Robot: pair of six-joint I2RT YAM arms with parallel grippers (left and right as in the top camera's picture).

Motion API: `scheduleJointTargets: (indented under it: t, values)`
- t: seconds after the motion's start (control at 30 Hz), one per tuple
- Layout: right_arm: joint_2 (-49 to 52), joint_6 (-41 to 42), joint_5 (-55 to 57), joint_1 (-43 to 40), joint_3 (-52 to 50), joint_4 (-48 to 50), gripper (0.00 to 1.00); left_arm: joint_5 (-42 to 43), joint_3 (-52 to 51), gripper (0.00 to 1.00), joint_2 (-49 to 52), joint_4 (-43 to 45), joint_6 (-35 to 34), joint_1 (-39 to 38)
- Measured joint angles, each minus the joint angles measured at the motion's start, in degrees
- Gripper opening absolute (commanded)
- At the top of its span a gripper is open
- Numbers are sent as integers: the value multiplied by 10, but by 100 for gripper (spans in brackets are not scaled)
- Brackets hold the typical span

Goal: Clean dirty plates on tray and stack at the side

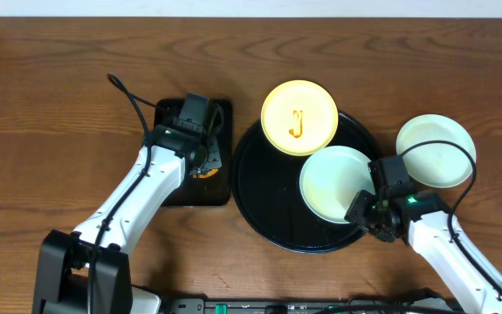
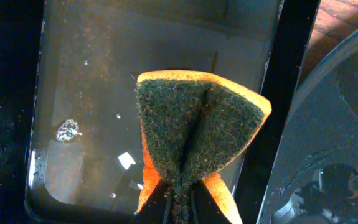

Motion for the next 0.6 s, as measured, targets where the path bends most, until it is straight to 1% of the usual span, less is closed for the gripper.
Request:
scheduleJointTargets:
  t: [0.4,0.6]
  values:
    - [2,7,-9,0,-1,16,47,0,0,8,0,0,0,0]
    - [34,9,-11,0,-3,28,46,0,0,8,0,0,0,0]
